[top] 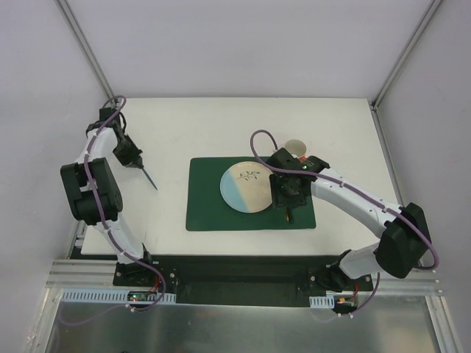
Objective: Set the dinner table for one person
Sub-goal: Pick up the fork at the center of the board, then place the fork on the napkin.
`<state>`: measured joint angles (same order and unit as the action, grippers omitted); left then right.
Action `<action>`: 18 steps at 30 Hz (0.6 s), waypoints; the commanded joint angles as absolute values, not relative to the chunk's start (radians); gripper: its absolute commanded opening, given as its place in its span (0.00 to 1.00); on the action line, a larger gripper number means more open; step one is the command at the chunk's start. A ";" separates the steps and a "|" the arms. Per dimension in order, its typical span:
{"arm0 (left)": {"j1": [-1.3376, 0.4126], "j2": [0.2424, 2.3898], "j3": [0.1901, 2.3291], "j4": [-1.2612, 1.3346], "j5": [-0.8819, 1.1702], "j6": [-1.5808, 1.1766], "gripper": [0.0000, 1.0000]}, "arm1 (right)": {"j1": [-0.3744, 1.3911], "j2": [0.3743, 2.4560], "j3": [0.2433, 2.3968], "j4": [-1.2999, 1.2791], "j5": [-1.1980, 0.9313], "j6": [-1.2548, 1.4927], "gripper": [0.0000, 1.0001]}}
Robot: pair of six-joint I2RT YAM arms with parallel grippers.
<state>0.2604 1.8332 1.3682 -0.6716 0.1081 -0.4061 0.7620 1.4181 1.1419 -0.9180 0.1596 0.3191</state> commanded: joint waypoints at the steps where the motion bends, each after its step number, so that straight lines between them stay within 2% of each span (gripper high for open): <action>1: 0.161 1.723 1.469 -0.742 0.213 -0.410 0.00 | 0.765 1.442 1.196 -0.902 0.143 0.305 0.54; 10: -0.234 1.807 1.477 -0.776 0.250 -0.453 0.00 | 0.767 1.483 1.213 -0.873 0.114 0.311 0.53; 18: -0.296 1.942 1.505 -0.775 0.216 -0.399 0.00 | 0.765 1.454 1.193 -0.891 0.133 0.318 0.53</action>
